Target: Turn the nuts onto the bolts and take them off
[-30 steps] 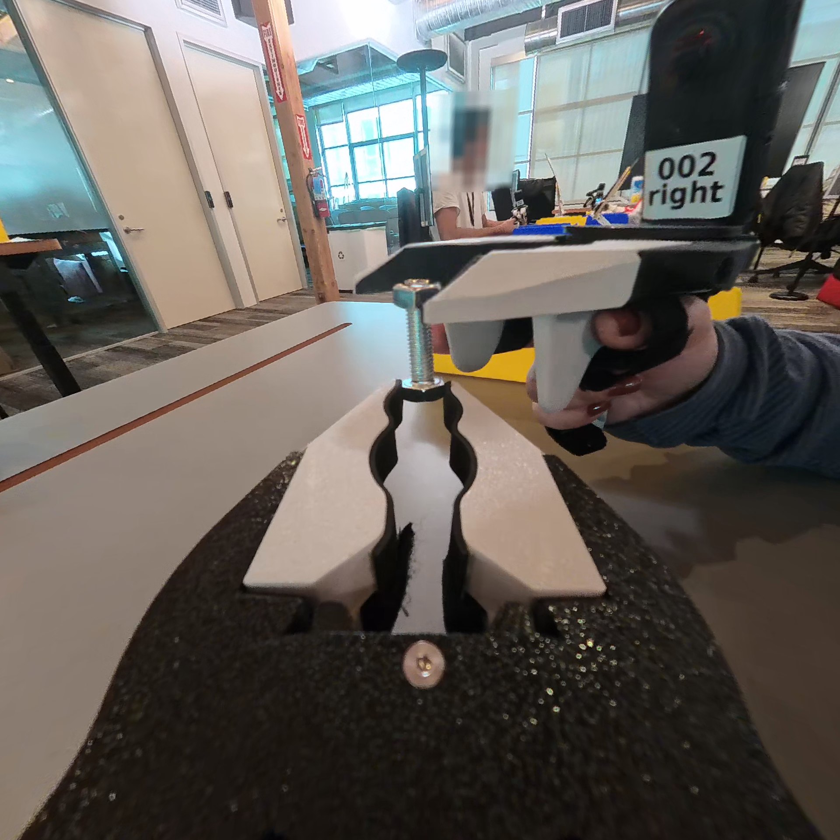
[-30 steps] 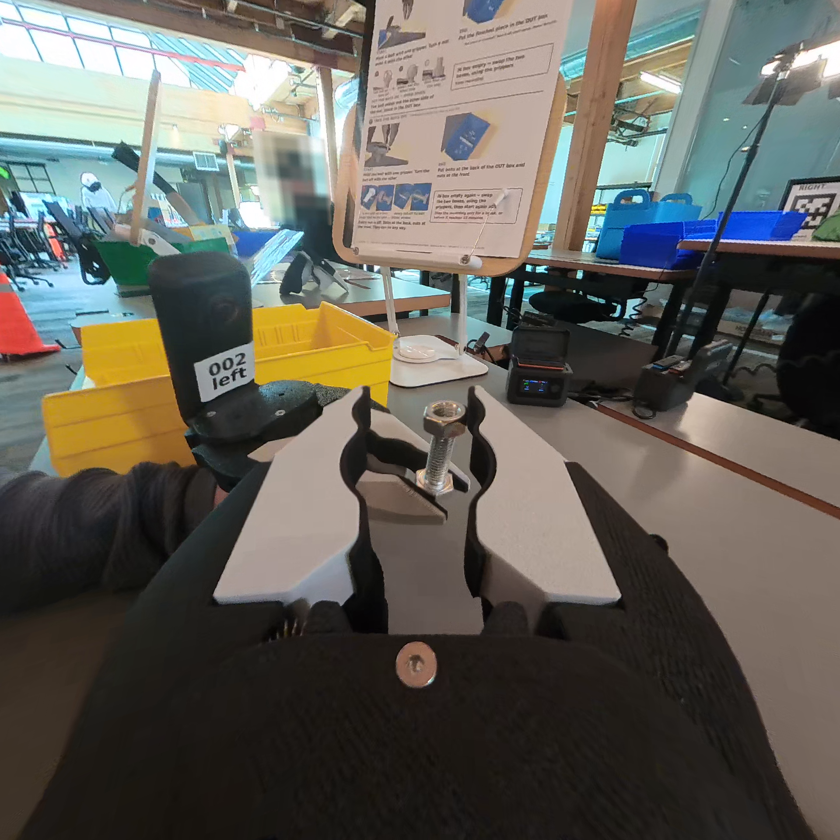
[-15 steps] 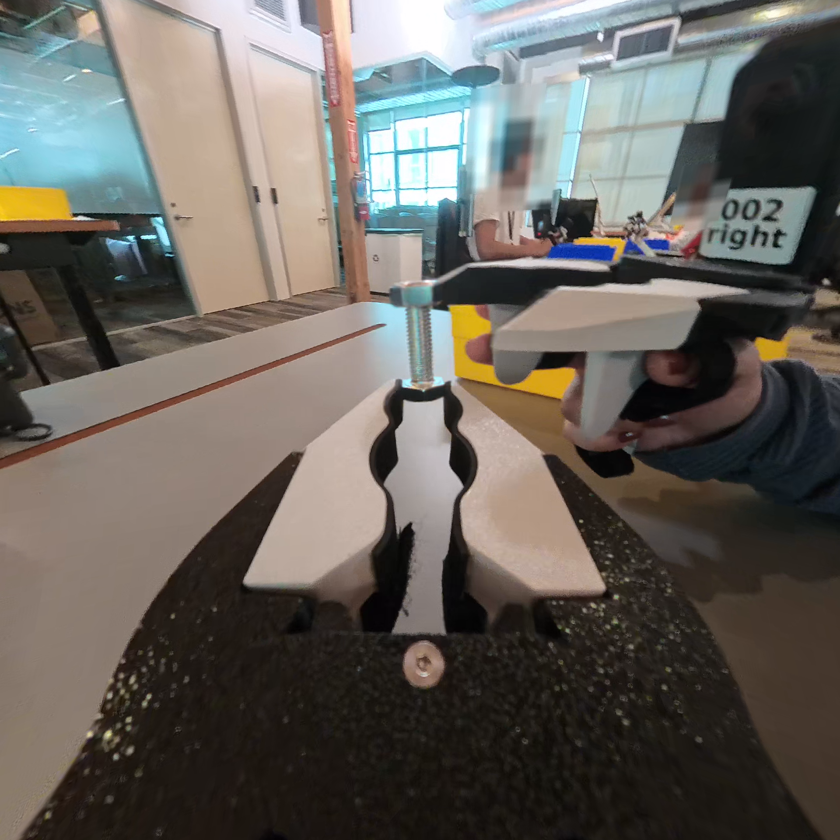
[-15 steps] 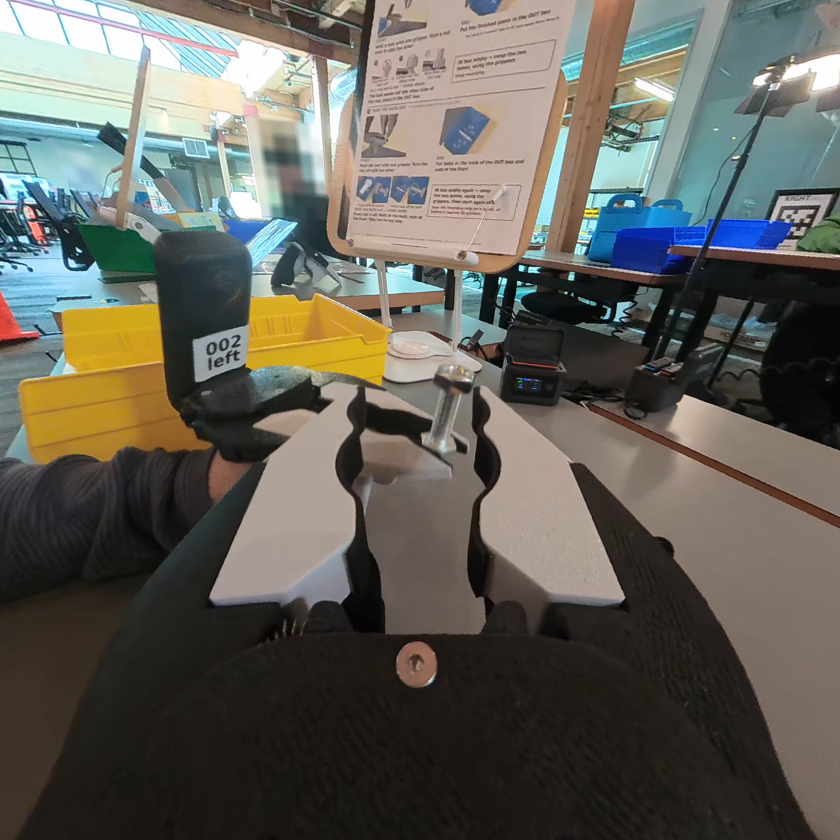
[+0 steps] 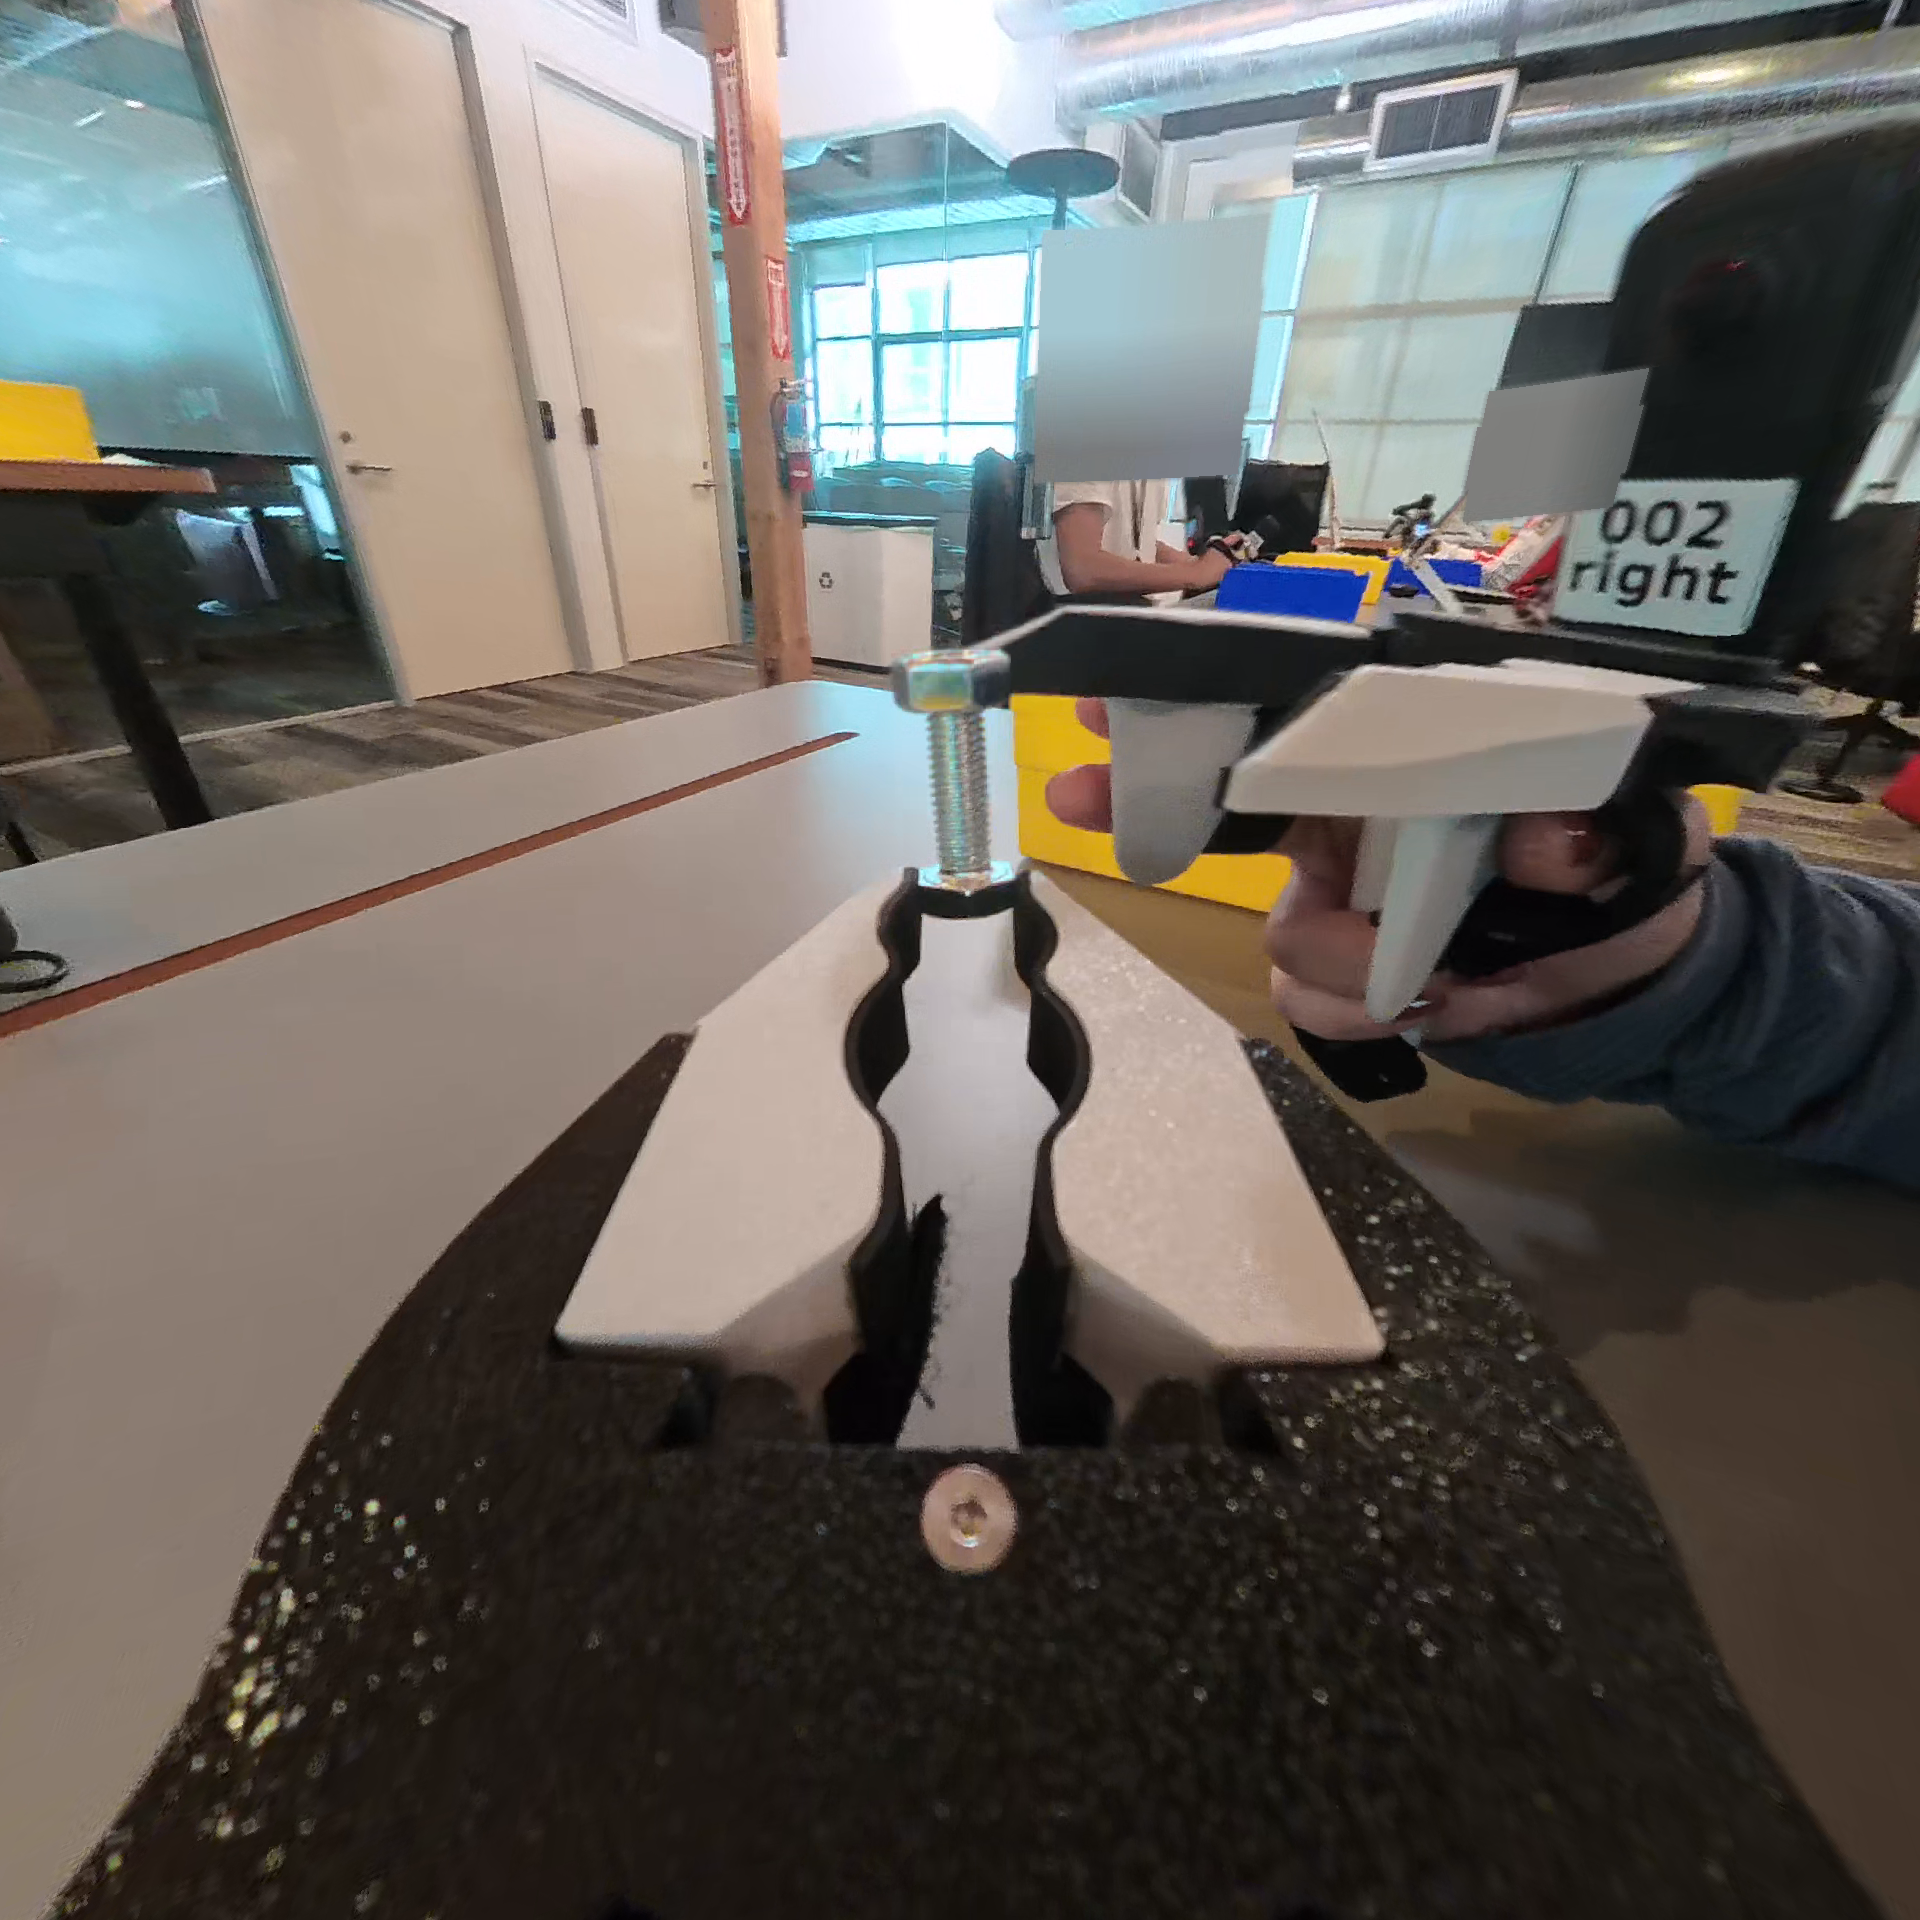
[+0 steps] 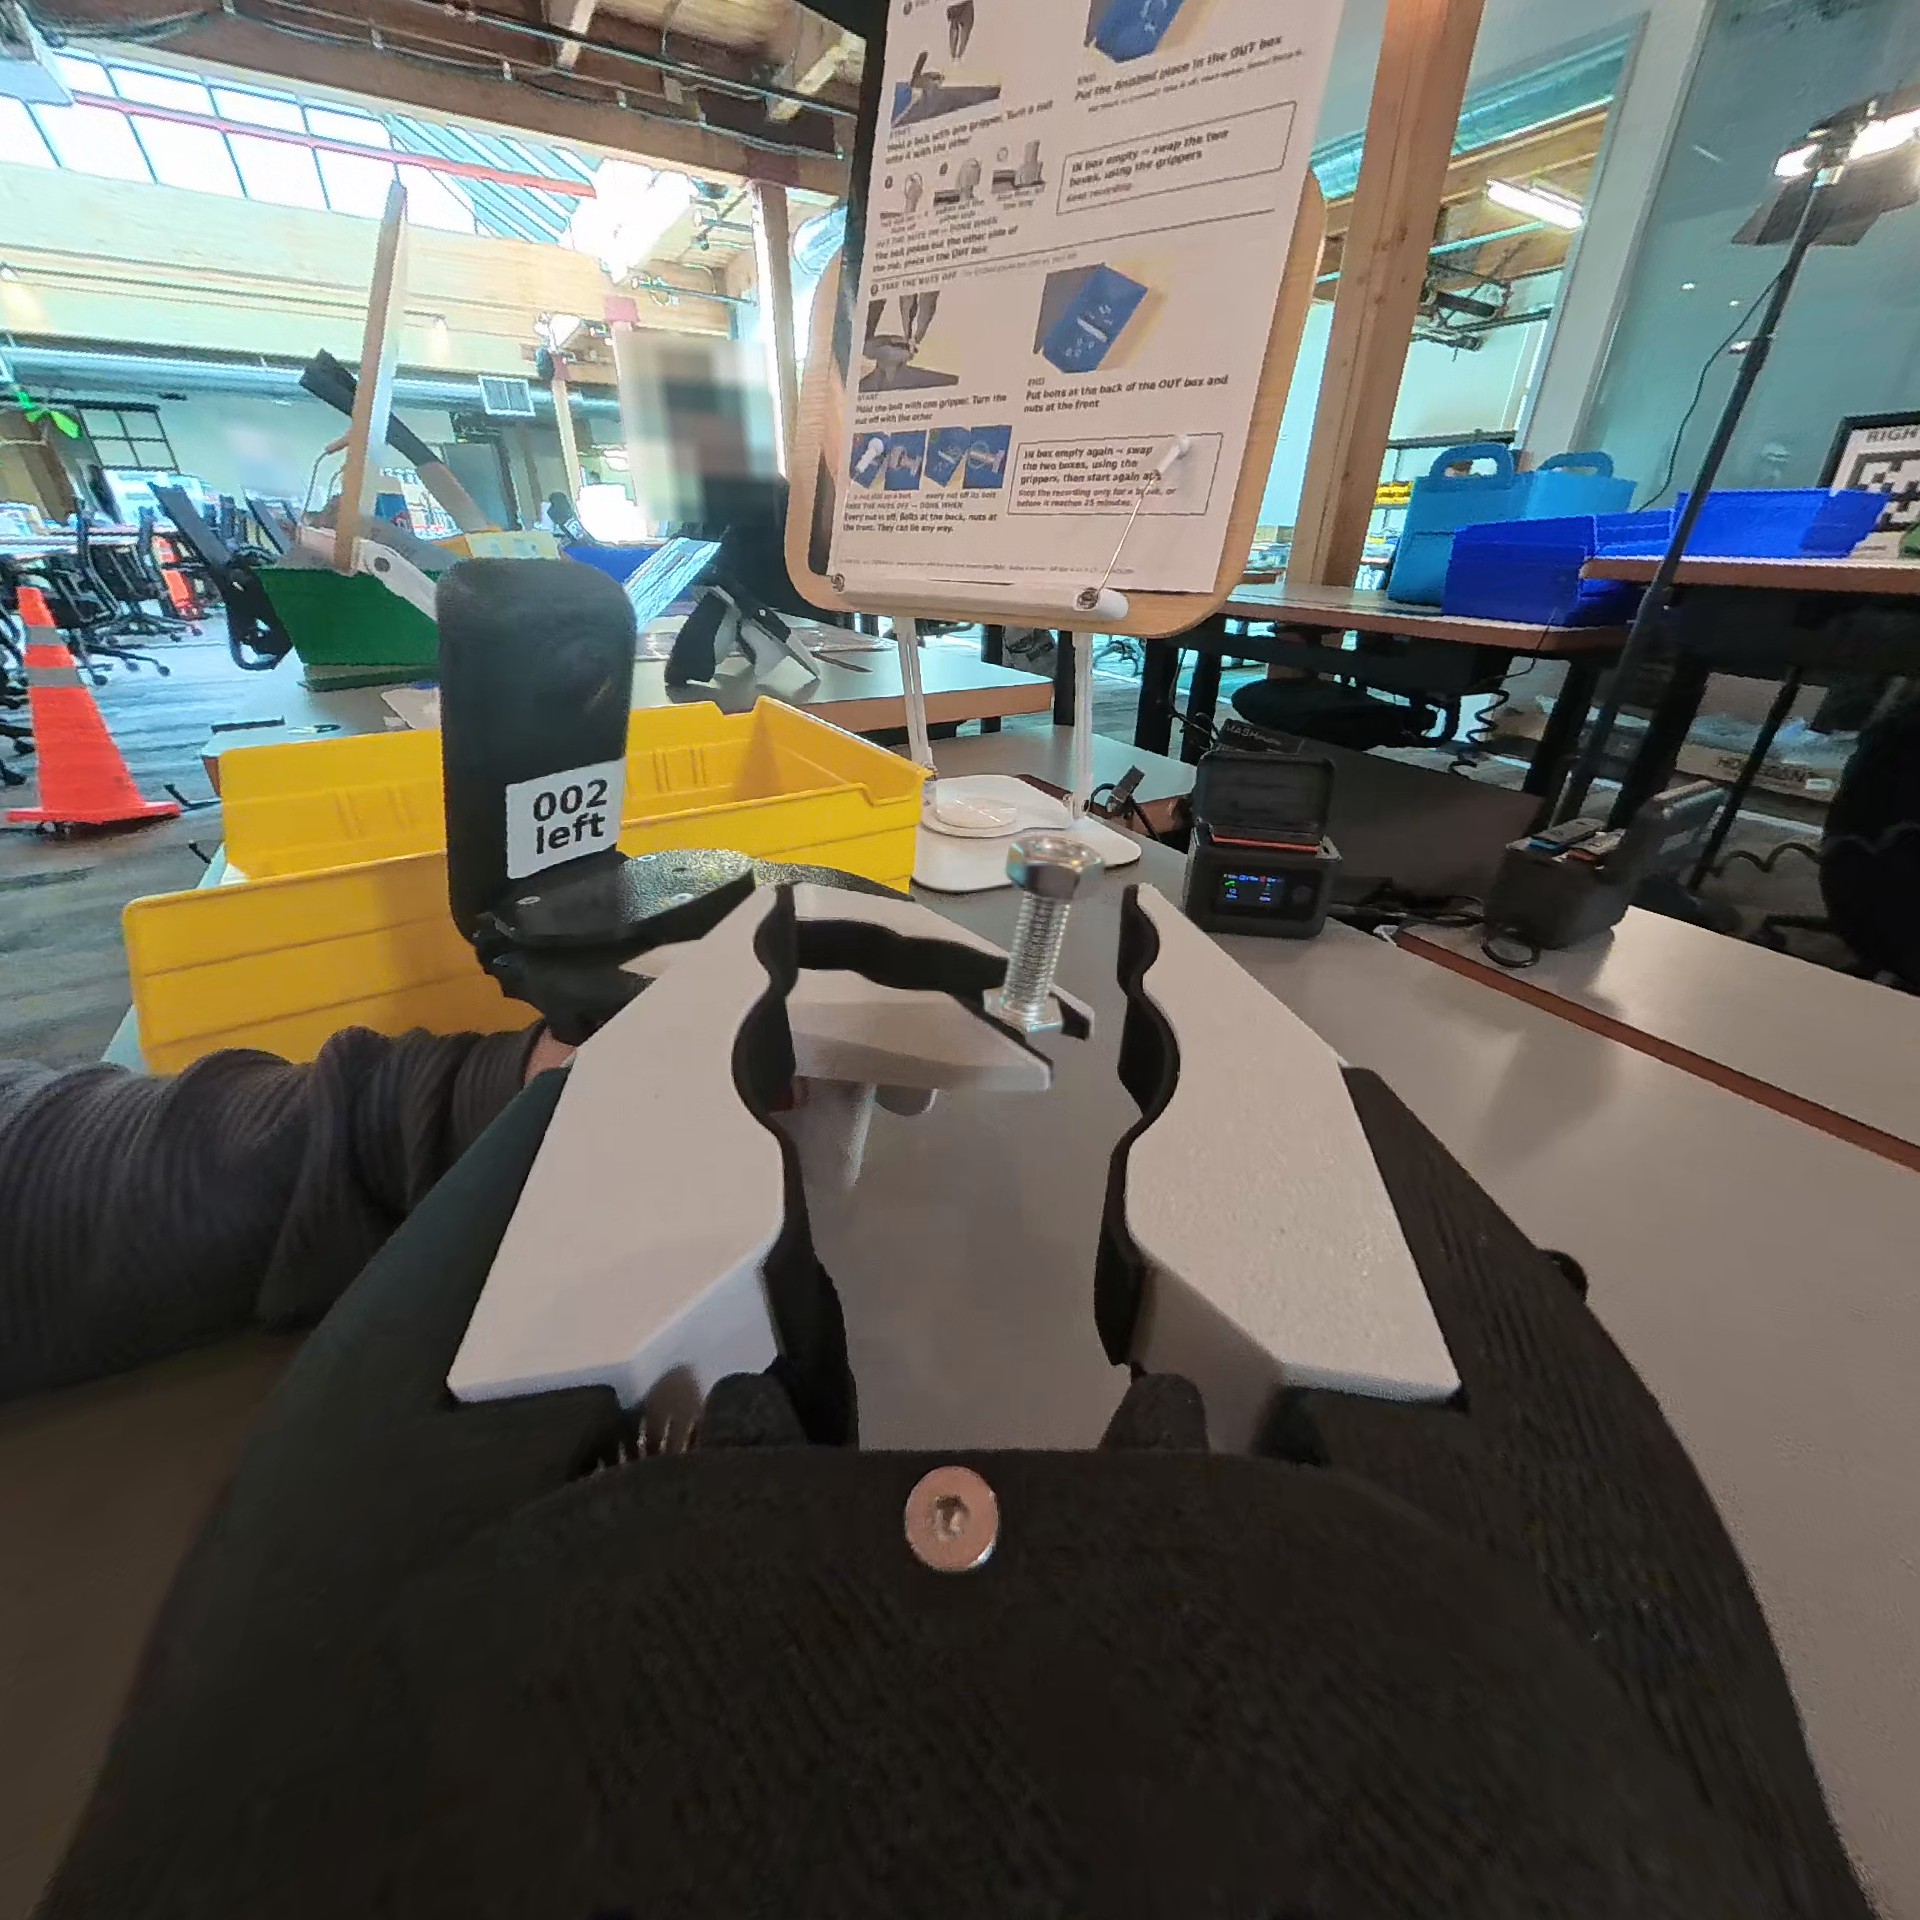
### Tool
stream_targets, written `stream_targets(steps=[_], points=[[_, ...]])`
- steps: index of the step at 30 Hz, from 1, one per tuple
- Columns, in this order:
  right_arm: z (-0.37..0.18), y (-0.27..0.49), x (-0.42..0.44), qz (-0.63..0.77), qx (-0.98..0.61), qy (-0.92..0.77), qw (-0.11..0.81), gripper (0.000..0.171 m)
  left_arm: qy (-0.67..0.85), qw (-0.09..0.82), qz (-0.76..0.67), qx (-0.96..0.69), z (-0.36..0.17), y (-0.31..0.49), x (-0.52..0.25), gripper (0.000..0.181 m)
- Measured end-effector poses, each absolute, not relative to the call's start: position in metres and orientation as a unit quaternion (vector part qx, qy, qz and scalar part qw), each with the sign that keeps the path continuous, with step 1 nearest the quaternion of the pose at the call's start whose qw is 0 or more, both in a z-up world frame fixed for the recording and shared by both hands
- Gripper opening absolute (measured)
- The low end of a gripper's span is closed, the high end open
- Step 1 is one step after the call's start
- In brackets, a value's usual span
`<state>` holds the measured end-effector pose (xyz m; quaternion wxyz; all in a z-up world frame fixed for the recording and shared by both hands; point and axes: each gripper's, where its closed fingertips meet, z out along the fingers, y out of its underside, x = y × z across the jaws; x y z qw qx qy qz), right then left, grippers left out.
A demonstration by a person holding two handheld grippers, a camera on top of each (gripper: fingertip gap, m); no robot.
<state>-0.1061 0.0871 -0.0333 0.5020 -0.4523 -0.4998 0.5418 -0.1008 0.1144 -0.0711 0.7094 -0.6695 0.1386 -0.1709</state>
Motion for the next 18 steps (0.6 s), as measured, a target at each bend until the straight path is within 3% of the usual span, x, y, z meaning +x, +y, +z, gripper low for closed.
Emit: stream_targets(steps=[6, 12, 18], points=[[-0.032, 0.082, -0.106, 0.552, -0.443, -0.497, 0.502, 0.064, 0.23, 0.689, -0.2, -0.658, -0.077, 0.107, -0.059, 0.016], [-0.036, 0.079, -0.107, 0.549, -0.441, -0.508, 0.496, 0.061, 0.127, 0.723, -0.19, -0.652, -0.065, 0.113, -0.102, 0.015], [-0.034, 0.08, -0.107, 0.561, -0.442, -0.498, 0.492, 0.062, 0.207, 0.694, -0.215, -0.656, -0.073, 0.107, -0.068, 0.016]])
